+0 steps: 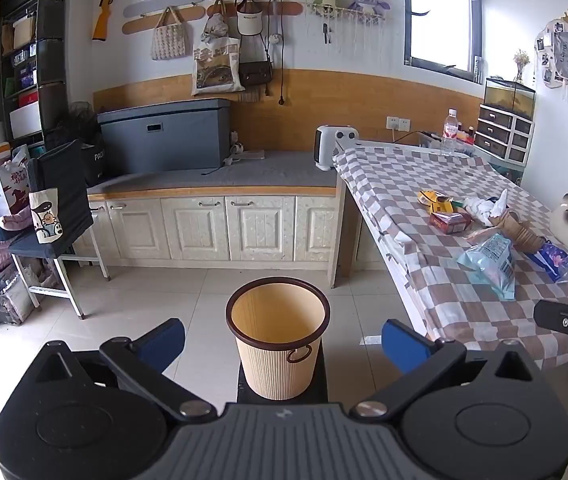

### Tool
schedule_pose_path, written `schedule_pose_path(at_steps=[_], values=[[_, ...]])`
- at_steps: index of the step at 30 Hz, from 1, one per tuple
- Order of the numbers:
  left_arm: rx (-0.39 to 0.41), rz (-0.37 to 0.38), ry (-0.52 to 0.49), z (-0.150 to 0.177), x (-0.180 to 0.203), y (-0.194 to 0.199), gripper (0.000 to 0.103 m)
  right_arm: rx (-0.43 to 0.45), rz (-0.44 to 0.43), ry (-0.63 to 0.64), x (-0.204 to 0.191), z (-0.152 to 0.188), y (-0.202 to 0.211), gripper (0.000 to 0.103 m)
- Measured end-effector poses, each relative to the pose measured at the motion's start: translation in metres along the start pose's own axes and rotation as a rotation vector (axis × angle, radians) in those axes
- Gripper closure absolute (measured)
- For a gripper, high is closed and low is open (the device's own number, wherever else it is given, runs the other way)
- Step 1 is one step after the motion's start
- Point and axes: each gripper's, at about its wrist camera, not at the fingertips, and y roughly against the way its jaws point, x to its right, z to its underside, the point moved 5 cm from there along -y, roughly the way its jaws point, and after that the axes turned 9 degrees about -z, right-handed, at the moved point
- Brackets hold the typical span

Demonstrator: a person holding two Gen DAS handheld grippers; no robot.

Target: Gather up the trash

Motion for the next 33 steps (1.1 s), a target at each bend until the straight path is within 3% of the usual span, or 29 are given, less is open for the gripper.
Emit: schedule_pose_path(at_steps=[33], values=[[0.001,0.000,0.000,0.0000,0.0000,0.0001,0.000,-0.007,0.002,-0.003,0.0031,0.0016,0.0006,0.000]])
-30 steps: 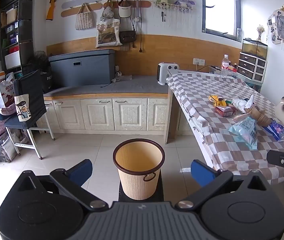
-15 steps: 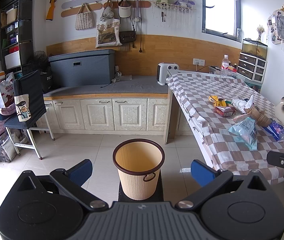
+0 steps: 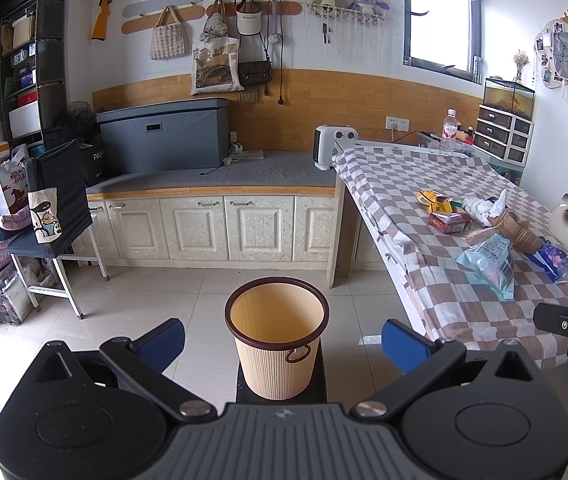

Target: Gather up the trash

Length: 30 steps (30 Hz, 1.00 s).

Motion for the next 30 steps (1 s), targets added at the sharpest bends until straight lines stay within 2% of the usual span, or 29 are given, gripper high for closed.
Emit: schedule_pose_path(at_steps=[30], values=[[-0.001,0.001,-0.001,0.0001,0.0007,0.0006,0.000,0.002,0.004,-0.004,0.0022,0.0026,-0.0004,0.000]])
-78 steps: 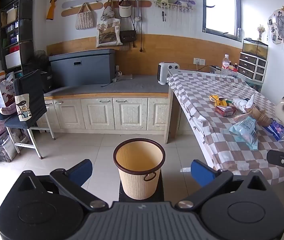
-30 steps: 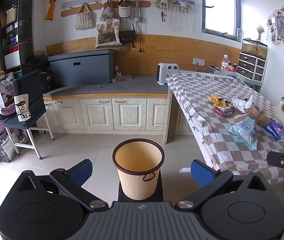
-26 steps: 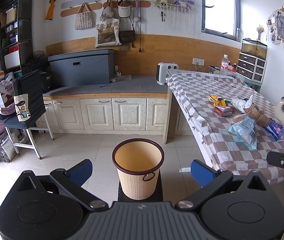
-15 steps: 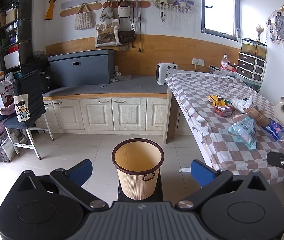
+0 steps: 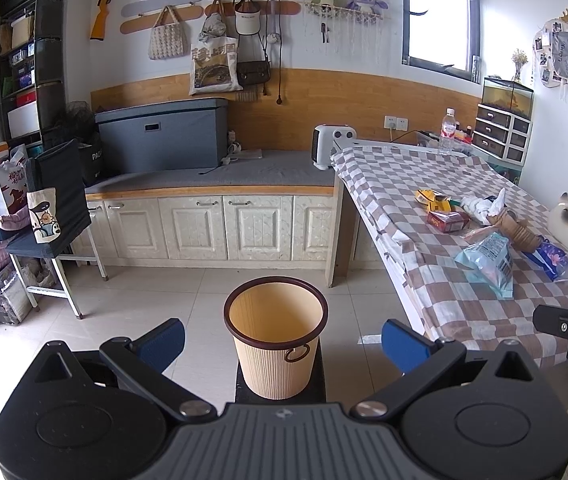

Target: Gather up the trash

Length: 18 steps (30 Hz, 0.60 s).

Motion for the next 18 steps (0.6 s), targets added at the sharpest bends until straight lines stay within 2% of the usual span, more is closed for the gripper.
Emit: schedule_pose_path(at_steps=[18], values=[[0.008,0.011,-0.001,0.0028,0.0081,-0.0051,0.000,0.004,0.001,-0.003,-0.0004,-0.0001,0.0001,0.000]])
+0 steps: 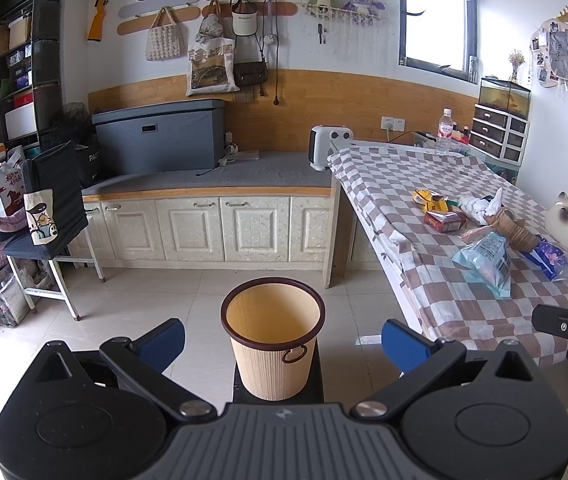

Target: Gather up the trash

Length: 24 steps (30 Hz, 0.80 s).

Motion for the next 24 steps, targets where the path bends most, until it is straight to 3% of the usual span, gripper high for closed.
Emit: schedule_pose_path(at_steps=[5,10,20,24], values=[[0.029,0.016,-0.012,-0.007,0.008,-0.004,0.000,0.047,0.010,-0.022,0.009,0.002,0.003,0.000],[0.097,0.055,-0.092,-0.016,0.036,-0.006,0.000,0.101,0.024,-0.054,0.030,0.005,0.006,0.000],[0.156,0.233,-0.231,-0.019,0.125,-0.027,0.000,0.157,0.136,-0.142,0.103,0.029,0.005,0.000],[0.170,0.280,-0.248,-0.020,0.162,-0.043,0.000,0.182,0.102,-0.182,0.137,0.039,-0.002,0.000]])
